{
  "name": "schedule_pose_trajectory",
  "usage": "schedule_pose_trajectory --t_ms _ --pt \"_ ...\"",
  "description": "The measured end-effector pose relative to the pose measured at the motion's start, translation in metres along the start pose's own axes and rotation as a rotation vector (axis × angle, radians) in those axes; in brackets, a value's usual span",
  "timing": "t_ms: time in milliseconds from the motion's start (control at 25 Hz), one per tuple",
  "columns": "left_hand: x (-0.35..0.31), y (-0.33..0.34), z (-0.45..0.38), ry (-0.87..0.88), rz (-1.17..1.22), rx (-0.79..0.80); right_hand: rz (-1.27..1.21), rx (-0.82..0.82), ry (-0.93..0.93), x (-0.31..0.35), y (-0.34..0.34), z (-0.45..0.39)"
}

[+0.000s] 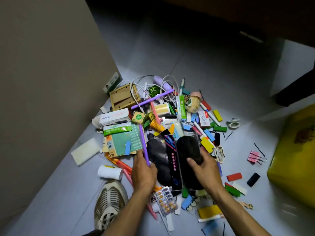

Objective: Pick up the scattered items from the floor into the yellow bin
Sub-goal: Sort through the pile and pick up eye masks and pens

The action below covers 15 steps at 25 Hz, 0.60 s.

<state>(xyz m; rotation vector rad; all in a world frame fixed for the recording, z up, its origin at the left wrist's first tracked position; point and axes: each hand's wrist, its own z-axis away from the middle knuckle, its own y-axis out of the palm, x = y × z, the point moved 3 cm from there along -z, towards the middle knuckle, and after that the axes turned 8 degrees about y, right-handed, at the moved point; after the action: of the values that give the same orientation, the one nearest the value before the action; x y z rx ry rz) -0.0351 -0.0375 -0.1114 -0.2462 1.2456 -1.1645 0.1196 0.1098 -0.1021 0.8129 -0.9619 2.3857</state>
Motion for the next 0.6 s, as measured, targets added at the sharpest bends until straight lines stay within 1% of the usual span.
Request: schedule_pose_trajectory --t_ms 80,160,240,320,400,520,560,600 --pt "-0.001 -0.006 0.000 0.031 -0.025 -0.045 -0.055 0.063 0.027 0.002 -0.005 -0.001" --pt "-0.005 -0.007 0.003 0.061 -0.063 -0.046 0.061 0.157 0.028 0.007 0.004 0.000" --pt "-0.007 -0.003 0.006 0.055 -0.015 0.045 0.220 0.156 -0.039 0.016 0.018 0.000" --pt "-0.003 0.001 0.012 0.046 0.072 0.150 0.232 0.119 -0.108 0.027 0.026 0.000" --pt "0.001 -0.003 0.017 0.049 0.169 0.132 0.104 0.107 -0.133 0.037 0.021 0.000" --pt "0.001 -0.012 0.013 0.038 0.207 0.012 -0.347 0.152 -0.055 0.044 -0.010 0.001" --pt "0.001 -0.016 0.008 -0.003 0.223 -0.045 -0.449 0.167 -0.034 0.044 -0.023 0.000" --pt "0.000 -0.022 0.003 -0.087 0.267 -0.110 -0.515 0.180 -0.014 0.044 -0.035 -0.002"
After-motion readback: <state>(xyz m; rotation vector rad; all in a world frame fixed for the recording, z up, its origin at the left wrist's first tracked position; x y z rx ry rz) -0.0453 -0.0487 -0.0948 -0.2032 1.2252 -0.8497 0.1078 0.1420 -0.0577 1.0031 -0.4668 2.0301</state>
